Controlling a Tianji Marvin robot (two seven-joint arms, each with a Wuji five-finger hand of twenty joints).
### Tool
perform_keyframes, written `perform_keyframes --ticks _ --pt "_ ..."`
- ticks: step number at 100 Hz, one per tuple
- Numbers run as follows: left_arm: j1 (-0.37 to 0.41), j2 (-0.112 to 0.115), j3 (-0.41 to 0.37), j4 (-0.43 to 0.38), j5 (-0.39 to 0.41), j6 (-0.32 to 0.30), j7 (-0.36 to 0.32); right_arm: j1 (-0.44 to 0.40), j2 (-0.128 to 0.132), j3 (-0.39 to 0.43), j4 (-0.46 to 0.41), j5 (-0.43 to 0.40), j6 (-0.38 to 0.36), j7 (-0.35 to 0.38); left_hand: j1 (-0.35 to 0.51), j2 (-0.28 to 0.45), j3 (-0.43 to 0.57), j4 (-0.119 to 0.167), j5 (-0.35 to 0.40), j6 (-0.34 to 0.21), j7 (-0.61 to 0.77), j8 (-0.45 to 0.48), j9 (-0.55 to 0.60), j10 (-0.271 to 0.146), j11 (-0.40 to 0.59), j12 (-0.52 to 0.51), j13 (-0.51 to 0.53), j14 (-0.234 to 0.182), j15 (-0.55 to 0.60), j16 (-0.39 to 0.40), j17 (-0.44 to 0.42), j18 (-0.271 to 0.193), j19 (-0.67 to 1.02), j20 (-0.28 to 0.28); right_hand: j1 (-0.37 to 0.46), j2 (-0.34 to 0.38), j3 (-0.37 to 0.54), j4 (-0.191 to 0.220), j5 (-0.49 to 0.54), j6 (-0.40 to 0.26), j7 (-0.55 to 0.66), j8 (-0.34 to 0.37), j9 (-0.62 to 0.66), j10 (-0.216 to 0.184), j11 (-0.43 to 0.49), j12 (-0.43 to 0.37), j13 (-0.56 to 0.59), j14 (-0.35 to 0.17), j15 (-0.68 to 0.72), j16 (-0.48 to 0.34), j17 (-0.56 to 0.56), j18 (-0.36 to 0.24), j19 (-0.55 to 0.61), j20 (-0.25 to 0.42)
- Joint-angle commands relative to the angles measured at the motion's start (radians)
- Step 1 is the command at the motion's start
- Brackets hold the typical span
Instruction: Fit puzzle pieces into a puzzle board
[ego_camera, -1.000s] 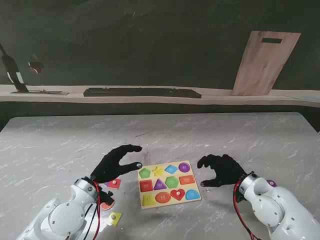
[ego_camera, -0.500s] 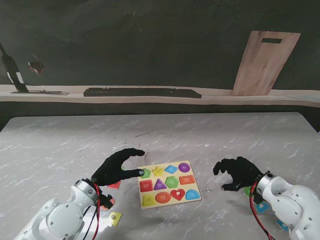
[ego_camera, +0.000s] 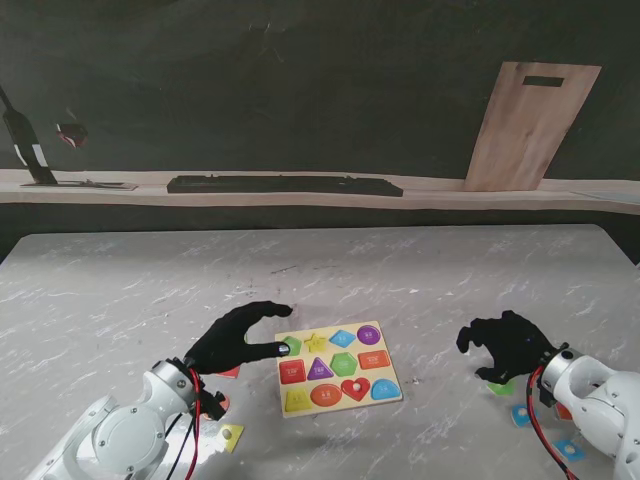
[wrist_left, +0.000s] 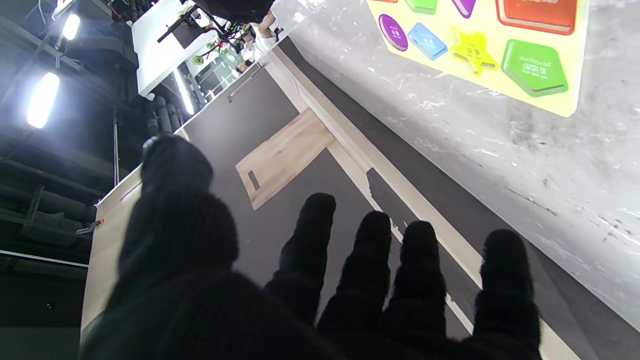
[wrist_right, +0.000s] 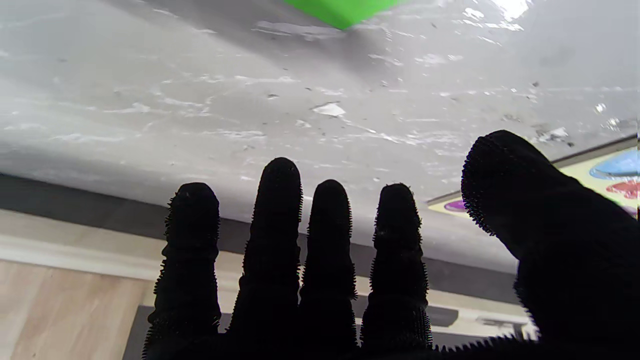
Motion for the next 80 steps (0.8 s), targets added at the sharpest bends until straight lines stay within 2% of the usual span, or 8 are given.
perform_keyframes --ticks 1,21,34,80 --pt "0.000 -0.002 0.003 0.001 -0.002 0.005 0.005 -0.021 0.016 0.013 0.005 -0.008 -0.005 0.002 -0.013 0.008 -0.002 0.035 -0.016 -0.039 -0.013 0.000 0.002 -0.027 -0.018 -0.001 -0.008 -0.030 -0.020 -0.009 -0.009 -0.118 -0.012 0.010 0.028 -0.036 0.043 -0.021 0.030 -0.027 0.025 0.002 0.023 -0.027 0.024 0.014 0.020 -0.020 0.026 0.012 0.007 -0.014 0.023 0.017" --pt "-0.003 -0.003 0.009 0.002 0.000 0.002 0.012 -0.048 0.026 0.043 0.009 -0.073 -0.004 -0.041 -0.010 0.005 -0.004 0.034 -0.023 -0.041 -0.014 0.001 0.003 -0.032 -0.016 0.001 -0.008 -0.034 -0.019 -0.007 -0.008 -0.116 -0.013 0.015 0.072 -0.064 0.085 -0.019 0.041 -0.027 0.026 -0.004 0.037 -0.037 0.021 0.013 0.033 -0.028 0.023 0.011 0.019 -0.021 0.023 0.023" --pt "-0.005 -0.003 0.012 0.002 0.000 0.003 0.011 -0.063 0.030 0.056 0.010 -0.092 0.003 -0.050 -0.011 0.006 -0.004 0.034 -0.024 -0.040 -0.012 0.002 0.003 -0.032 -0.015 0.002 -0.008 -0.034 -0.018 -0.007 -0.006 -0.118 -0.013 0.017 0.071 -0.083 0.093 -0.024 0.047 -0.023 0.028 -0.007 0.040 -0.037 0.021 0.013 0.037 -0.026 0.022 0.011 0.019 -0.021 0.021 0.025" --pt "-0.014 -0.007 0.024 0.001 -0.008 0.037 0.020 -0.059 0.038 0.038 0.044 -0.122 0.041 -0.065 -0.008 0.015 -0.005 0.033 -0.022 -0.032 -0.012 -0.001 0.006 -0.025 -0.011 0.003 -0.008 -0.030 -0.015 -0.006 -0.006 -0.116 -0.016 0.024 0.066 -0.030 0.092 -0.026 0.109 -0.029 0.042 -0.013 0.096 -0.041 0.024 0.016 0.066 -0.023 0.036 0.021 0.033 -0.014 0.019 0.030"
